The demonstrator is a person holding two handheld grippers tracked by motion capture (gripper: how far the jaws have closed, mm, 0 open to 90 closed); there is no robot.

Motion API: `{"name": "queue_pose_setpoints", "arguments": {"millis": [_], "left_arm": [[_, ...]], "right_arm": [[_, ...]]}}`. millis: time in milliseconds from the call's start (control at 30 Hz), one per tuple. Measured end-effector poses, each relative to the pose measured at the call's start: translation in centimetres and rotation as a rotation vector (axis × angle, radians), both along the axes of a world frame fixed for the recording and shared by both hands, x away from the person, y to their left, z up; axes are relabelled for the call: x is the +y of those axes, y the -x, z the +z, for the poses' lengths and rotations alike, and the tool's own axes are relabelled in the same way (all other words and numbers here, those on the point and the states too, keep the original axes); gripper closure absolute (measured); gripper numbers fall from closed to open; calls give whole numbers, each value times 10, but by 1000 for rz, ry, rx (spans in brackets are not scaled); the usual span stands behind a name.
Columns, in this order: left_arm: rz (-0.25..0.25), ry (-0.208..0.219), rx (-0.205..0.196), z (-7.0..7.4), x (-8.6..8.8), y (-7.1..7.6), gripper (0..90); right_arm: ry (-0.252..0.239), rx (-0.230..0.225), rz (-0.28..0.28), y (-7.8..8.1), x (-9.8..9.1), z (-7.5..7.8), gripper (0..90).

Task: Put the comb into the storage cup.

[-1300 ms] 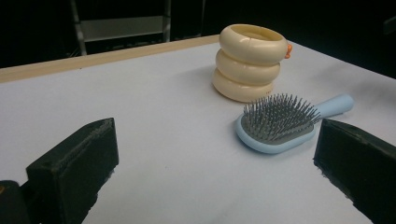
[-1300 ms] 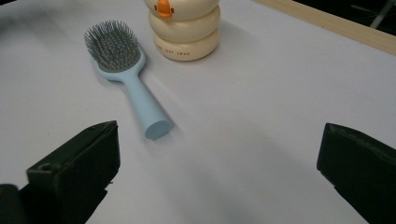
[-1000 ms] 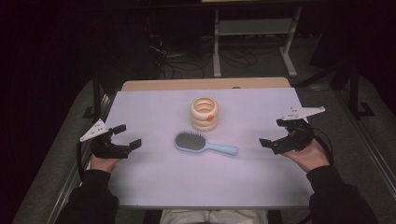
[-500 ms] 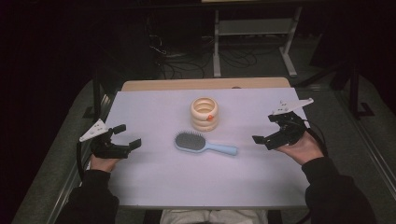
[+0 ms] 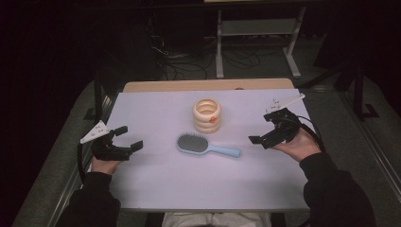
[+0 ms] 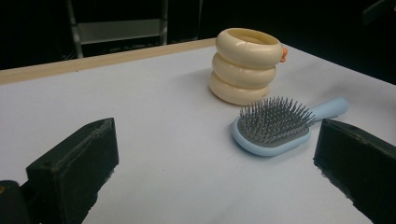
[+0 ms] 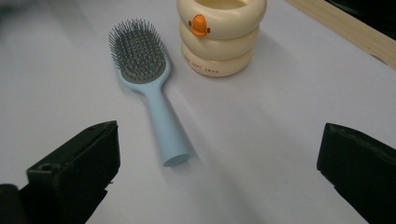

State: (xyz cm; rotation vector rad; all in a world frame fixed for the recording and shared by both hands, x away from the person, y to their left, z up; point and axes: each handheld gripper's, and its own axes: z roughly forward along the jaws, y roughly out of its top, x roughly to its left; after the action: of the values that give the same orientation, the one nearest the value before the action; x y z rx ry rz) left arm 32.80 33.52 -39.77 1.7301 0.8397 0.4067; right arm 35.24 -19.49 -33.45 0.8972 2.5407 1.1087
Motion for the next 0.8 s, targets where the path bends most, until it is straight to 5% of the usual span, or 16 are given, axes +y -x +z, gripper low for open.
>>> {"name": "queue_pose_setpoints", "arguments": {"millis": [800], "left_arm": [[-12, 9, -12, 1, -2, -3, 0]], "right_arm": [[65, 69, 71, -20, 36, -4, 0]]}}
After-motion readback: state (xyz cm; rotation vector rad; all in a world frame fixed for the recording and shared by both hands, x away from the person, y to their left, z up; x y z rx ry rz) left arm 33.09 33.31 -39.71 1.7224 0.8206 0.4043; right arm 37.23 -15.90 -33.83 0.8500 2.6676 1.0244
